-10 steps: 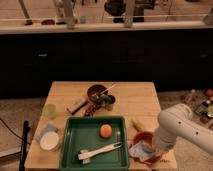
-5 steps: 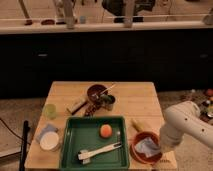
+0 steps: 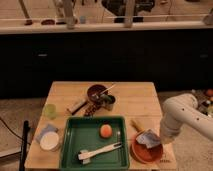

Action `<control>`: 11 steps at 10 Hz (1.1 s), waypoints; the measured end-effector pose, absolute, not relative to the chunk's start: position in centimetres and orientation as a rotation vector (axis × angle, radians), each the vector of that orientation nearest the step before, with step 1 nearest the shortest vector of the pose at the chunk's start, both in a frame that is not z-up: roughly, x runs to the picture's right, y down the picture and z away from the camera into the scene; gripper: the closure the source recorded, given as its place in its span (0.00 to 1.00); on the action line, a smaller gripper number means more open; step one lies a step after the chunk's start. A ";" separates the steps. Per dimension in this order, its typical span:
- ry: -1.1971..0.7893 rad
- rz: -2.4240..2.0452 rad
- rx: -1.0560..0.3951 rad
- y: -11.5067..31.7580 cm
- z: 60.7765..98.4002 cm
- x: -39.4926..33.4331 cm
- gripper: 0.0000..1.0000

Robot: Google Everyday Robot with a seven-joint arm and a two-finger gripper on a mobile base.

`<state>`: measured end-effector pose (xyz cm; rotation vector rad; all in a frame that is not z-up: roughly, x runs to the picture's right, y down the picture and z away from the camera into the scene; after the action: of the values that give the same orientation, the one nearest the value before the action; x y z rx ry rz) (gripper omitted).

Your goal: Wipe red bowl with towel

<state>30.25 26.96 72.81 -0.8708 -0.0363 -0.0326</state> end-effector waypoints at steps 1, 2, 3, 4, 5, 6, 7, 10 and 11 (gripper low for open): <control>-0.042 -0.044 -0.876 26.8 73.0 29.6 1.00; -0.046 -0.051 -0.878 26.9 73.0 29.3 1.00; -0.065 -0.079 -0.890 27.3 73.0 28.0 1.00; -0.078 -0.102 -0.901 27.9 72.9 27.2 1.00; -0.087 -0.122 -0.912 28.6 72.7 26.6 1.00; -0.096 -0.153 -0.930 29.7 72.4 25.8 1.00; -0.103 -0.178 -0.944 30.6 72.1 25.2 1.00; -0.105 -0.194 -0.945 31.7 70.9 25.4 1.00; -0.101 -0.182 -0.934 31.4 70.5 26.0 1.00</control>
<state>26.04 31.42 70.50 -0.9336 -0.1010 -0.1816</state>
